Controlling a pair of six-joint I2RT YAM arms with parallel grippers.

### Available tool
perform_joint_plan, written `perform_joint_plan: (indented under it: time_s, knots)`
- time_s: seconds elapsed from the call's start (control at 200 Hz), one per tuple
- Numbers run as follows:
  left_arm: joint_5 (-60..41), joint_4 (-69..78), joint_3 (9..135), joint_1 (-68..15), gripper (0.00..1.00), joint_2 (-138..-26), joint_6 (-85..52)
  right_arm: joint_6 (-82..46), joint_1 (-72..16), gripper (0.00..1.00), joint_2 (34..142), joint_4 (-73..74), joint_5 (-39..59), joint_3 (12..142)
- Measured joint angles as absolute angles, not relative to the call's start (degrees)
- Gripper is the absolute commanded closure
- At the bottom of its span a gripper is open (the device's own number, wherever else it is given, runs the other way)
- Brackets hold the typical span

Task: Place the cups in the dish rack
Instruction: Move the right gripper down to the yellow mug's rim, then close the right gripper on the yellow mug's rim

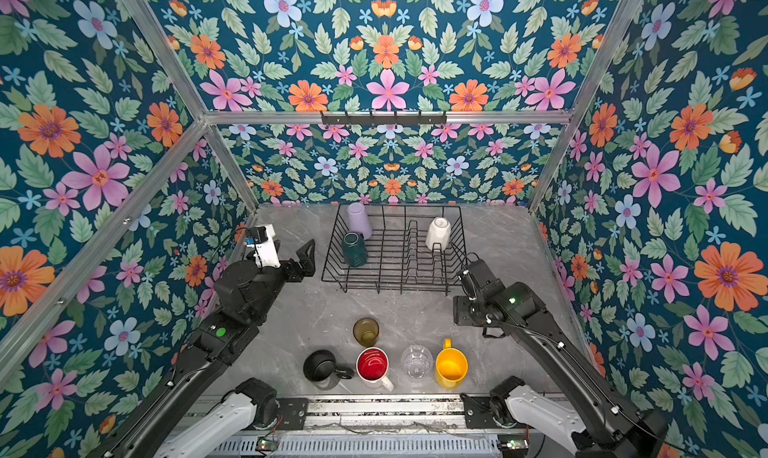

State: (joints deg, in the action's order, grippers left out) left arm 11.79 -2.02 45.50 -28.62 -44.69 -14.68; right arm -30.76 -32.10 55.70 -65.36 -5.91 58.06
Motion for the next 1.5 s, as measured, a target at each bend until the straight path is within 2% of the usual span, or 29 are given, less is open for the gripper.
perform_joint_plan:
  time_s: [0.245, 0.525, 0.785, 1.105, 1.325, 1.5]
  knots:
    - [11.3, -1.4, 45.3, -28.6, 0.0, -44.5, -14.7, -40.8, -41.9, 0.44, 53.7, -68.5, -5.4, 52.0]
    - [11.0, -1.1, 44.8, -28.6, 0.0, -43.6, -14.7, -48.2, -48.9, 0.48, 53.0, -70.3, -4.6, 49.1]
    - [11.0, -1.0, 44.6, -28.6, 0.0, -43.3, -14.9, -50.7, -49.7, 0.51, 52.5, -68.9, -4.0, 44.5]
    - [11.0, -1.0, 44.6, -28.6, 0.0, -42.2, -14.9, -51.2, -49.7, 0.56, 57.9, -62.4, -4.9, 40.7]
    - [11.1, -1.1, 44.5, -28.6, 0.0, -41.6, -14.9, -51.9, -49.7, 0.64, 60.9, -60.6, -7.3, 41.1]
    - [11.2, -1.1, 44.5, -28.6, 0.0, -41.5, -14.9, -52.2, -49.7, 0.74, 61.5, -60.7, -9.7, 41.7]
